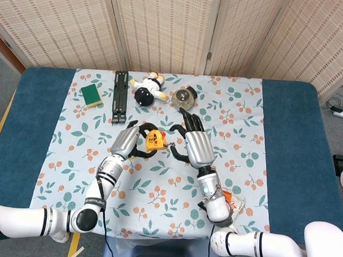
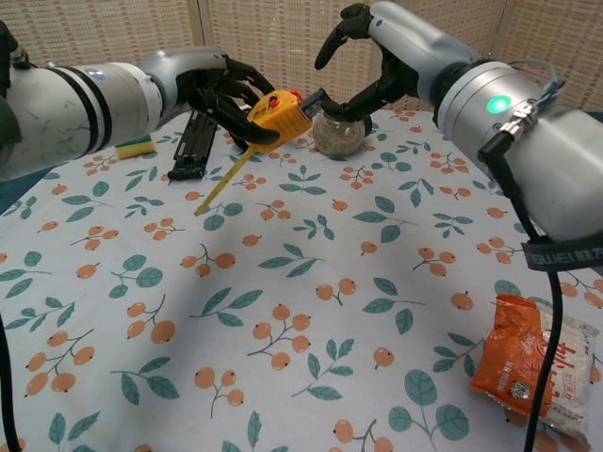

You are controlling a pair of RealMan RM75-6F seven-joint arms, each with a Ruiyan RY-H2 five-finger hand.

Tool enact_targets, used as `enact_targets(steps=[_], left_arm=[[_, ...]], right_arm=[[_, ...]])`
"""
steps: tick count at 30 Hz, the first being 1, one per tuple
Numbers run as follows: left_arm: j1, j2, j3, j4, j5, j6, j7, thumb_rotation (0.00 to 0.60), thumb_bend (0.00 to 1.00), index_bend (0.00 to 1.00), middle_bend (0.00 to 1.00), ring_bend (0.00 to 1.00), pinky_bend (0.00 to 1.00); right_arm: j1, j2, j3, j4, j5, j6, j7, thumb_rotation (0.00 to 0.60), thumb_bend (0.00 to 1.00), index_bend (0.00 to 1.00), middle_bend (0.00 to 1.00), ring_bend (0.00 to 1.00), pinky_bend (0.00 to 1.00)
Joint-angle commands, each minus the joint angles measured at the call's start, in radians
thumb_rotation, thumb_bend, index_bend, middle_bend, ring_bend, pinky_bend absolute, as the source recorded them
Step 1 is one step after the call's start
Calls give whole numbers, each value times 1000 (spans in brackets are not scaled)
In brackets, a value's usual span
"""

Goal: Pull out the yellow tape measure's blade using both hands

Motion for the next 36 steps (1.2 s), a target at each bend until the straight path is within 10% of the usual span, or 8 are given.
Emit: enact_targets(steps=[1, 18, 36], left_arm=[[2, 1, -1, 2, 0, 0, -1, 600, 357, 596, 533, 407, 42], [43, 5, 33, 89, 56, -25, -38, 600, 357, 595, 533, 406, 52], [164, 25, 154, 335, 233, -110, -148, 600, 357, 595, 533, 404, 47]], right_arm=[[3, 1, 2, -6, 5, 3, -6, 600, 434, 515, 49, 39, 0], [-22, 61, -6, -64, -6, 31, 8, 600, 543, 696, 167, 97, 0], [-216, 426, -14, -341, -54, 87, 164, 600, 543, 703, 174, 96, 0]])
